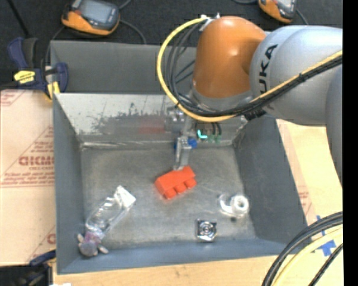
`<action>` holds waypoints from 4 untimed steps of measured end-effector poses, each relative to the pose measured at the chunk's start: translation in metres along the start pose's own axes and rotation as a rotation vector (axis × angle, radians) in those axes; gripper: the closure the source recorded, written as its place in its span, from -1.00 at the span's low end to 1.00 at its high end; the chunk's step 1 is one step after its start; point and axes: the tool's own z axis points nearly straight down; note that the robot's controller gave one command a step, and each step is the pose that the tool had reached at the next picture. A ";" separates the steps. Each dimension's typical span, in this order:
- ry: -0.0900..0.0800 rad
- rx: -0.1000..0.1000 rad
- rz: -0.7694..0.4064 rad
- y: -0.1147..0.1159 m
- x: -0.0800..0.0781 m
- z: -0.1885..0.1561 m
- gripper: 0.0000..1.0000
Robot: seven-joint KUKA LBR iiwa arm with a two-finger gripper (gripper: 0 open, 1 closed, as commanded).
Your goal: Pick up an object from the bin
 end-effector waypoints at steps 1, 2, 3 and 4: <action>0.000 0.002 -0.124 0.004 0.018 0.070 -1.00; -0.001 0.001 -0.346 -0.019 0.008 0.143 -1.00; -0.004 0.000 -0.344 -0.019 0.007 0.140 1.00; -0.015 0.003 -0.367 0.016 0.049 -0.091 1.00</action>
Offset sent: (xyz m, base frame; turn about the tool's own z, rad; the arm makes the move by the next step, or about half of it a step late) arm -0.0172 0.0046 -0.0668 -0.1243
